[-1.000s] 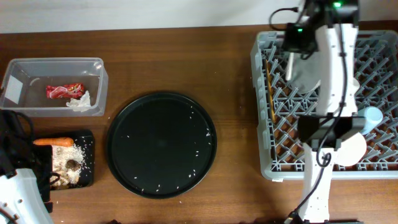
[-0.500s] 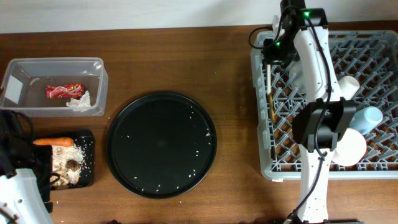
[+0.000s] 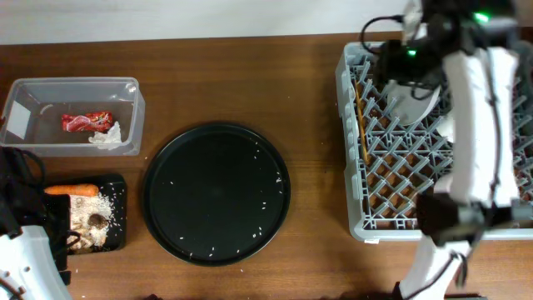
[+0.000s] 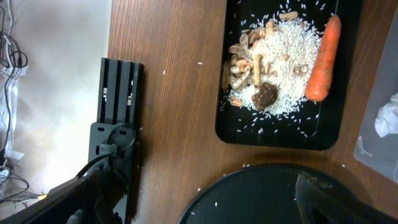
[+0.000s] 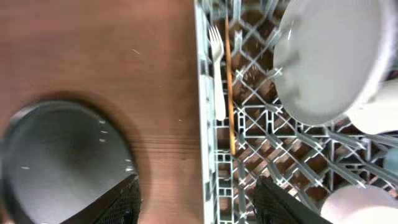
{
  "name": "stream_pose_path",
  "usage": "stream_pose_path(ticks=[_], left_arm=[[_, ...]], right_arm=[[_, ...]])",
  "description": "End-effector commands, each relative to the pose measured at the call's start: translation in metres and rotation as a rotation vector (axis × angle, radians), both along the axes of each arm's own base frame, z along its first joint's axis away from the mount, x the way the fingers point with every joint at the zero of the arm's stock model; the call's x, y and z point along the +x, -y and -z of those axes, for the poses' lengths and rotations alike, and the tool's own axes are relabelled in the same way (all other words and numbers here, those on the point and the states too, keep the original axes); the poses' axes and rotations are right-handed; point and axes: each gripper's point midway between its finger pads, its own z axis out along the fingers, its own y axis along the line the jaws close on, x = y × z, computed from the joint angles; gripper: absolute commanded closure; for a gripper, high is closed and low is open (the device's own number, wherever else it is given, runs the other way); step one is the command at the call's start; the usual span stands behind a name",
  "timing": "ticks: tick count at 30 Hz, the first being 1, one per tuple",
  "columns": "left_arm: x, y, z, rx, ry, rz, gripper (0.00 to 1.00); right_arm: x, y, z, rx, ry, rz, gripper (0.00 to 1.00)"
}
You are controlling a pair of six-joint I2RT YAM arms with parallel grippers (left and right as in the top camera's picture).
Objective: Sort waste into correct bins and load items into the dishwasher rack
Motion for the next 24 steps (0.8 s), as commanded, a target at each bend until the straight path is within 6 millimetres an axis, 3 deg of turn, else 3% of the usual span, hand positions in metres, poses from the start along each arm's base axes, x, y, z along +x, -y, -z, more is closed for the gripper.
stream_pose_path(ticks=[1,4,6,8,11,12,13,16,24], left_arm=[[-0.003,0.000,-0.001,0.007,0.008,-0.018,0.01],[-0.003,0.000,-0.001,0.007,0.008,-0.018,0.01],[-0.003,0.000,-0.001,0.007,0.008,-0.018,0.01],[-0.003,0.000,-0.001,0.007,0.008,-0.018,0.01],[-0.003,0.000,-0.001,0.007,0.008,-0.018,0.01],[-0.003,0.000,-0.001,0.007,0.008,-0.018,0.01],[-0.003,0.000,-0.001,0.007,0.008,-0.018,0.01],[-0.003,0.000,-0.001,0.007,0.008,-0.018,0.01],[-0.003,0.000,-0.001,0.006,0.007,-0.018,0.01]], right_arm=[[-0.038,-0.026,-0.008,0.058,-0.035,-0.032,0.39],[-0.083,-0.043,0.012,0.000,-0.128,-0.060,0.38],[-0.101,-0.043,0.033,-0.100,-0.160,-0.008,0.38],[-0.114,-0.055,0.050,-0.131,-0.162,-0.031,0.38],[-0.120,-0.086,0.070,-0.111,-0.075,-0.123,0.38],[-0.120,-0.096,0.078,-0.102,-0.048,-0.149,0.10],[-0.122,-0.104,0.094,-0.105,-0.052,-0.177,0.01],[-0.135,-0.107,0.123,-0.111,-0.142,-0.200,0.01],[-0.139,-0.114,0.129,-0.075,-0.173,-0.214,0.01]])
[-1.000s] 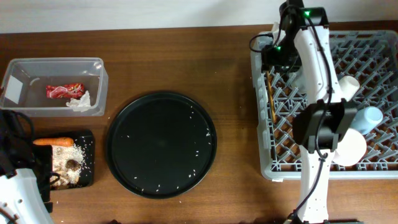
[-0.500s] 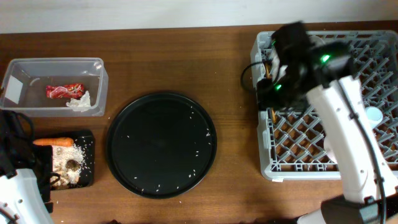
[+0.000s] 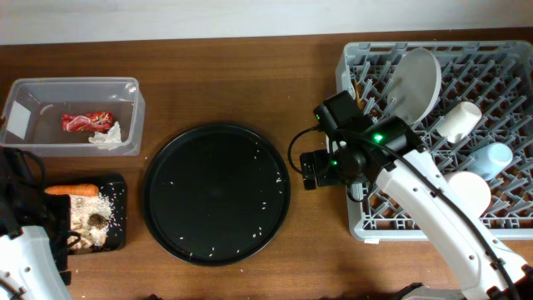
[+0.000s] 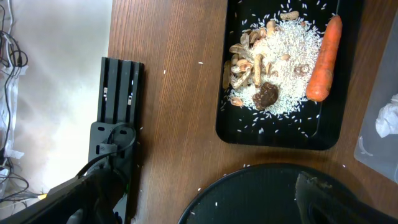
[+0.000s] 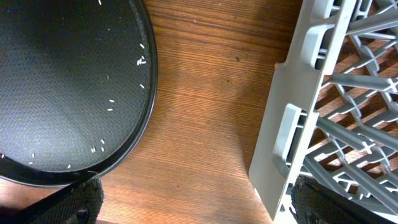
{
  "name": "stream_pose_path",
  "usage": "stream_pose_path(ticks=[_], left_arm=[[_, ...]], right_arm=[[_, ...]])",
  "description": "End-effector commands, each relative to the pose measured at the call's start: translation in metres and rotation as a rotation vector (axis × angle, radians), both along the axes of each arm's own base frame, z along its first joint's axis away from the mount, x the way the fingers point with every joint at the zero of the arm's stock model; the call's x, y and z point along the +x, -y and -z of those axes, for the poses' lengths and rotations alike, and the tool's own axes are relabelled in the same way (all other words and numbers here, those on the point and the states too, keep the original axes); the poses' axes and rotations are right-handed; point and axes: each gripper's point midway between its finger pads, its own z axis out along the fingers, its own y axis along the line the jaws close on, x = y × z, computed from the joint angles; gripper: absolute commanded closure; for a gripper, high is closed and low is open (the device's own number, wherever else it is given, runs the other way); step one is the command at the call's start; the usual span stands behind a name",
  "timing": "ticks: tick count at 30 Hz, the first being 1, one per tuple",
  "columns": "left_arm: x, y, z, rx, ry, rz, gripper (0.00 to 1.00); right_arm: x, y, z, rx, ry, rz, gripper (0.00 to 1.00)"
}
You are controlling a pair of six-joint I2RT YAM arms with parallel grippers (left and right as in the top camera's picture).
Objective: Sort waste into correct bins and load items into the dishwasher rack
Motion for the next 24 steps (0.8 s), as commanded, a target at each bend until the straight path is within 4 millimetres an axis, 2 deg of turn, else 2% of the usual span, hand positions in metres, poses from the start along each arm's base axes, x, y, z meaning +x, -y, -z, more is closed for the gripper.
stream_pose_path(ticks=[1,6,10,12,14,20,24], left_arm=[[-0.002,-0.001,-0.002,0.007,0.007,-0.015,0.01],[-0.002,-0.001,-0.002,0.007,0.007,-0.015,0.01],[-0.002,-0.001,-0.002,0.007,0.007,-0.015,0.01],[-0.002,-0.001,-0.002,0.007,0.007,-0.015,0.01],[-0.002,-0.001,-0.002,0.008,0.008,-0.016,0.01],[-0.002,-0.001,-0.002,0.007,0.007,-0.015,0.01],[-0.002,-0.001,-0.002,0.007,0.007,-0.015,0.01]], right_arm=[[-0.002,-0.002,0.002,0.007,-0.008,-0.002,0.01],[0.008,-0.007,0.006,0.020,0.035,-0.005,0.01],[0.024,-0.029,0.017,0.124,0.196,-0.168,0.01],[0.025,-0.031,0.023,0.174,0.301,-0.185,0.01],[0.020,-0.028,0.019,0.225,0.424,-0.186,0.01],[-0.014,0.016,0.002,0.416,0.826,-0.129,0.01],[-0.029,0.045,0.000,0.440,1.054,-0.074,0.01]])
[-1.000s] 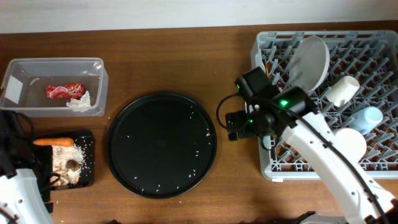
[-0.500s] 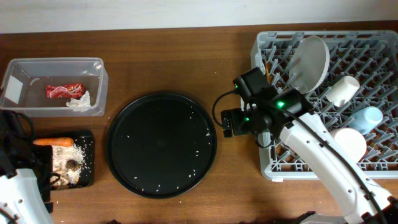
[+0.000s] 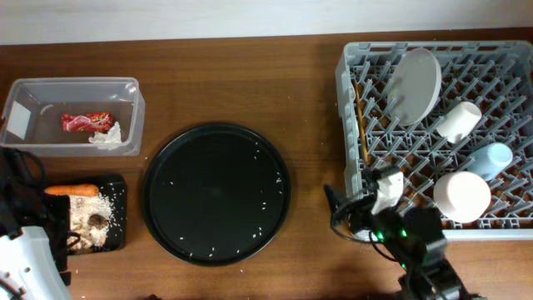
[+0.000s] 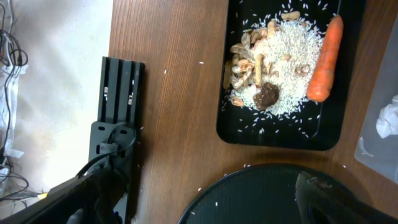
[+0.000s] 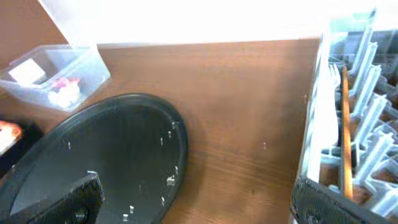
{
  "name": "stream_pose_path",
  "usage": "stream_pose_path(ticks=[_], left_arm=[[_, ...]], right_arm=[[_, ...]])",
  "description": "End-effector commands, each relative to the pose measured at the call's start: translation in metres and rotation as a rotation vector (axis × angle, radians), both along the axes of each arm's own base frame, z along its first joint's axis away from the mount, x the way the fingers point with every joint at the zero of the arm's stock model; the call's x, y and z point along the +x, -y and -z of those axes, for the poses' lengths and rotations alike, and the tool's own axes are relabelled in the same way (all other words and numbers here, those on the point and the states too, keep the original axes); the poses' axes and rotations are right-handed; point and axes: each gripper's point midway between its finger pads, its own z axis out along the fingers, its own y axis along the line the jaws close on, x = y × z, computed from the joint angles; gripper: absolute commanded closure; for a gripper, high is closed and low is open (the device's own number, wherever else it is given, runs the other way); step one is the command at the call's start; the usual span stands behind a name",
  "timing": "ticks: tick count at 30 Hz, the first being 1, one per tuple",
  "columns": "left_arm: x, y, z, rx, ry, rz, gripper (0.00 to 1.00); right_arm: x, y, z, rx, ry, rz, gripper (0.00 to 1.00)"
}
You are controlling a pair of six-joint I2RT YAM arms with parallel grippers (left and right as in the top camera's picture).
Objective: Sort waste into correct bins and load items into the dishwasher rack
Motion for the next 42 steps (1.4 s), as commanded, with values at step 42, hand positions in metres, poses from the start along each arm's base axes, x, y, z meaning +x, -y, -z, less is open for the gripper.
stream_pose_path(ticks=[42], left_arm=[[-0.001,-0.001,-0.002,0.009,0.011,-0.011,0.01]], right_arm=[[-0.006,0.133,0.025,-0.318,0.266,0.526,0.01]])
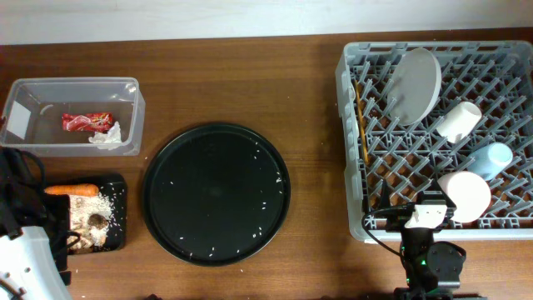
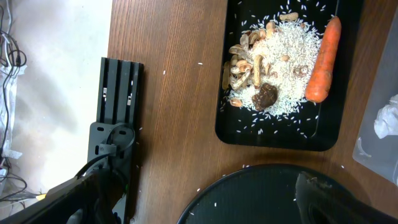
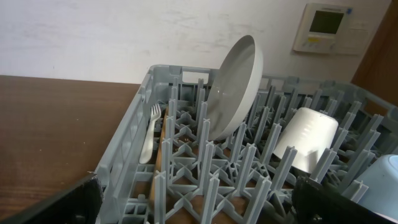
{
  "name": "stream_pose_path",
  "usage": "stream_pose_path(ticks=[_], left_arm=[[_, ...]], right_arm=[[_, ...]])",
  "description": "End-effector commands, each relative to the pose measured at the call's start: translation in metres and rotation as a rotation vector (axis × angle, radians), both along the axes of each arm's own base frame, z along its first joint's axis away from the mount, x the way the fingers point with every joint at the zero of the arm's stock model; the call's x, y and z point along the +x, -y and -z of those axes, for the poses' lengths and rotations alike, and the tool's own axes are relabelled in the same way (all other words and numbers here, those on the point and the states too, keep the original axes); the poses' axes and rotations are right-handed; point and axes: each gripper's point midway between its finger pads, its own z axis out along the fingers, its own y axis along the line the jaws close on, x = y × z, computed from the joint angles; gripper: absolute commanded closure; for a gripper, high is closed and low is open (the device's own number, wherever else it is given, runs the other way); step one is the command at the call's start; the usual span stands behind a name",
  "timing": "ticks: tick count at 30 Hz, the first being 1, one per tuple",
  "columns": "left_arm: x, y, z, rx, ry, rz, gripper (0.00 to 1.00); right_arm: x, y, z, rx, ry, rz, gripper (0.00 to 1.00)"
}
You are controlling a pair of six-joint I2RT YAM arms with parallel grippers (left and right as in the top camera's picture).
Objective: Sort waste into correct bins and load items into the dishwasher rack
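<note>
The grey dishwasher rack (image 1: 353, 218) at the right holds an upright grey plate (image 1: 415, 75), white cups (image 1: 460, 121), a blue cup (image 1: 493, 157), a white fork (image 3: 148, 140) and an orange chopstick (image 1: 361, 117). A clear bin (image 1: 129, 117) at the back left holds a red wrapper (image 1: 86, 122) and a tissue. A small black tray (image 2: 280, 138) carries rice, mushrooms and a carrot (image 2: 322, 61). My right gripper (image 3: 199, 211) stands open at the rack's near edge, empty. My left gripper (image 2: 202, 208) is open and empty above the near-left table.
A large round black tray (image 1: 216, 193) with stray rice grains lies in the middle of the table. A black ribbed mount (image 2: 118, 118) sits at the table's left edge. Brown tabletop (image 1: 312, 92) shows between the round tray and the rack.
My right gripper, at the table's front looking across the round tray, has shifted right and now faces into the rack from its near edge. The left arm has not moved.
My right gripper was open over the rack's far left beside the plate. Then it was above the table between the round tray and the rack. Then it stood at the table's front edge, and now at the rack's near side, still empty.
</note>
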Motion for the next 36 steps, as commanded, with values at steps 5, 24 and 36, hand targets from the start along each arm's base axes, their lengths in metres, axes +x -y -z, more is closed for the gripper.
stream_pose_path(ticks=[5,24,36], left_arm=[[-0.002,0.000,-0.002,0.007,0.007,-0.011,0.01],[0.079,0.067,0.040,0.111,0.569,0.405,0.01],[0.128,0.102,0.079,0.751,1.045,1.035,0.01]], right_arm=[[0.000,0.004,0.003,-0.008,-0.003,0.021,0.01],[0.000,0.004,0.003,-0.007,-0.003,0.021,0.01],[0.000,0.004,0.003,-0.008,-0.003,0.021,0.01]])
